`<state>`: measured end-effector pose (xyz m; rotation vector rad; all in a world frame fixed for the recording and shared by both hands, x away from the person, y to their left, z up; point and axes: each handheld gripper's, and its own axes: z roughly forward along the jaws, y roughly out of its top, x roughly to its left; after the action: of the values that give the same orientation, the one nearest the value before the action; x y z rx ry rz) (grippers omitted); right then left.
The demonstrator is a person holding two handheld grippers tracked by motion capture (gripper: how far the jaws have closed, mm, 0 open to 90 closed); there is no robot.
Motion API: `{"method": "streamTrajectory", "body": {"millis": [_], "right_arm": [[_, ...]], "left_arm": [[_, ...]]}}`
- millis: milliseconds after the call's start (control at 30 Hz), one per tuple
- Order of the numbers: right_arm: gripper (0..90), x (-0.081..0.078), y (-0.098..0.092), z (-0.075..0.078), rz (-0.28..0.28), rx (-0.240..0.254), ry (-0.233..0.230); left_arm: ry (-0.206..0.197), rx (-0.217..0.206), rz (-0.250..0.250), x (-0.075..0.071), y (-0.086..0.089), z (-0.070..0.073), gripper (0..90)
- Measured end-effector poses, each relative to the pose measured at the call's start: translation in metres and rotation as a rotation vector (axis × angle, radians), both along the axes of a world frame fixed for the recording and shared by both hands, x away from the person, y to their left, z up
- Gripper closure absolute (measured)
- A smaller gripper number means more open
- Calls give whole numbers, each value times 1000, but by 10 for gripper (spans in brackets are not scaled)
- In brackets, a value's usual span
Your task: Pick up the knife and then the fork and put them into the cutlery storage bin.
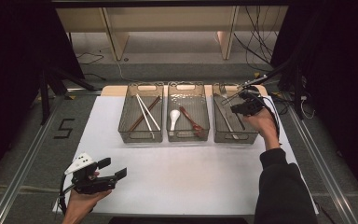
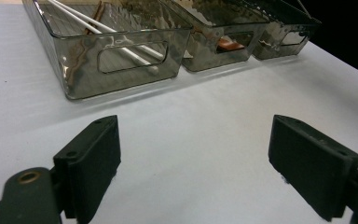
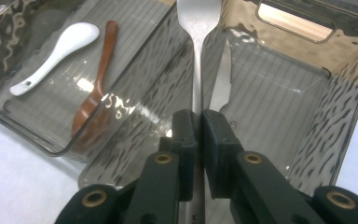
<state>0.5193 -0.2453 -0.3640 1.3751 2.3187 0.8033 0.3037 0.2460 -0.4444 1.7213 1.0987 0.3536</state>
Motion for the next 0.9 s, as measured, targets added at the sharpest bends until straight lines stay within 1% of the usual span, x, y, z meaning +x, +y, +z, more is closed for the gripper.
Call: {"method": "streamTrajectory", "body": {"millis": [367,567,633,700,900], "right_arm": [[841,6,-5,-8,-55,2,3],[840,6,-7,-21,-79,11,28],[840,7,-6,-25,-82,4,35],[839,6,-7,-28,-88,14,42],[838,6,-6,-34,-101,17,55]], "left_arm": [[-1,2,0,0,0,0,163],[-2,3,0,0,0,0,163],[-2,3,0,0,0,0,163],[-2,3,1,0,0,0,163],[-2,3,1,-1,0,0,163]]}}
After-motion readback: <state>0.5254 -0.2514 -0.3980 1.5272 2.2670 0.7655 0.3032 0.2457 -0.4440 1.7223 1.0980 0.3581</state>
